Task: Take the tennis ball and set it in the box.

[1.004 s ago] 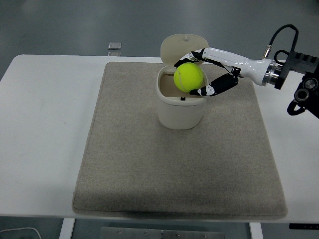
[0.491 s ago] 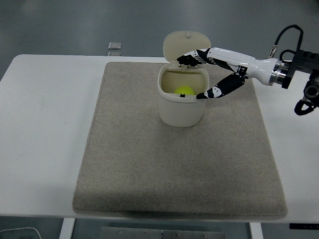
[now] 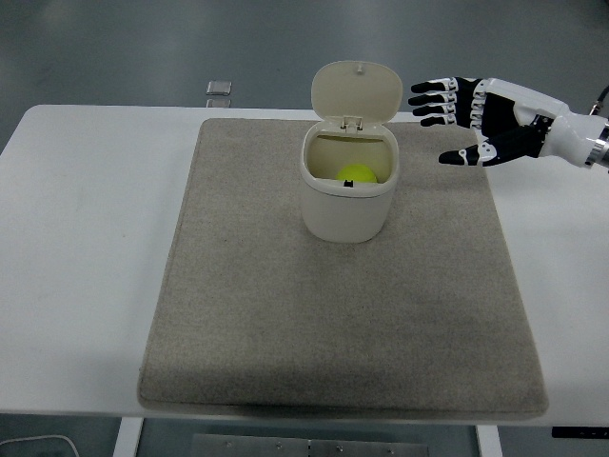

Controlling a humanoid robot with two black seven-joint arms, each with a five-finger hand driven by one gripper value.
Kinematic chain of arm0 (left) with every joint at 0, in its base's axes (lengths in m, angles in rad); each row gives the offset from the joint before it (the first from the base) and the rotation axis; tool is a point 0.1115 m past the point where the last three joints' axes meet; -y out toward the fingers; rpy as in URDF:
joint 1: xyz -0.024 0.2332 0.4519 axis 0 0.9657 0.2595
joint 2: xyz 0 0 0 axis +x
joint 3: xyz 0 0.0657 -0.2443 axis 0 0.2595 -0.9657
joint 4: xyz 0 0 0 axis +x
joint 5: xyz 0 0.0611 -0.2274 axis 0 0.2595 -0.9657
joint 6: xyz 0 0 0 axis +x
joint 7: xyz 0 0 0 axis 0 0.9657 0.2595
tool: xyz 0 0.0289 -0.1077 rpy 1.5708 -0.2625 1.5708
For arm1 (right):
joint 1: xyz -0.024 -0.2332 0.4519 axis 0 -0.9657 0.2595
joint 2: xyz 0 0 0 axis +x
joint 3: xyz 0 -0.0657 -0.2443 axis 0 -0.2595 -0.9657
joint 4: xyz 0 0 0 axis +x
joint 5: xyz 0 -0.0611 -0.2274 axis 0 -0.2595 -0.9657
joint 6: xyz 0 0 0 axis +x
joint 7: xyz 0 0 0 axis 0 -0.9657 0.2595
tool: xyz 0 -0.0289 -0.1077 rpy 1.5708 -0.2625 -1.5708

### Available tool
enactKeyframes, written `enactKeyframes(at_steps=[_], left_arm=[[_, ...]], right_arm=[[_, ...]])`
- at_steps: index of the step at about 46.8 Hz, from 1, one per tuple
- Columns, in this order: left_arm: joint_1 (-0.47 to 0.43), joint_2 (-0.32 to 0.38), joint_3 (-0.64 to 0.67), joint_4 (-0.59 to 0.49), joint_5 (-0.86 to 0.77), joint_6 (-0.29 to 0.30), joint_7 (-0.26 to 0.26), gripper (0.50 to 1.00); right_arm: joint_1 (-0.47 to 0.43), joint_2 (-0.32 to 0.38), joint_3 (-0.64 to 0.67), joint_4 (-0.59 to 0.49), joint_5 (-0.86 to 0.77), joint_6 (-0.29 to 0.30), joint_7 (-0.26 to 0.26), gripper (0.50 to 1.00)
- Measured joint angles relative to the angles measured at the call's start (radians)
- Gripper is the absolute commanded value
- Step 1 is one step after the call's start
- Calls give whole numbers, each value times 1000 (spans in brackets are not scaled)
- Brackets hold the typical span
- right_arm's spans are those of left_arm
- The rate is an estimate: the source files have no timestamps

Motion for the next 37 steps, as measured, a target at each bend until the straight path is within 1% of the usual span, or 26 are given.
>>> enactKeyframes(at_steps=[7, 13, 20, 27, 29, 34, 37], left_arm=[[0, 0, 0, 0, 0, 0, 0, 992], [0, 0, 0, 0, 0, 0, 0, 992], [0, 0, 0, 0, 0, 0, 0, 992], [0, 0, 0, 0, 0, 0, 0, 992], [0, 0, 0, 0, 0, 0, 0, 992], [0, 0, 0, 0, 0, 0, 0, 992], [0, 0, 0, 0, 0, 0, 0, 992]], right_arm=[[-6, 10, 0, -94, 63, 0, -5, 897], [-13, 28, -1, -173, 168, 0, -14, 897], [-14, 87, -7, -245, 273, -3, -97, 897], [-26, 131, -8, -261, 366, -87, -139, 897], [-27, 139, -8, -263, 386, -102, -161, 897], [-27, 175, -2, -279, 463, -146, -238, 897], [-29, 189, -2, -289, 513, -176, -270, 897]])
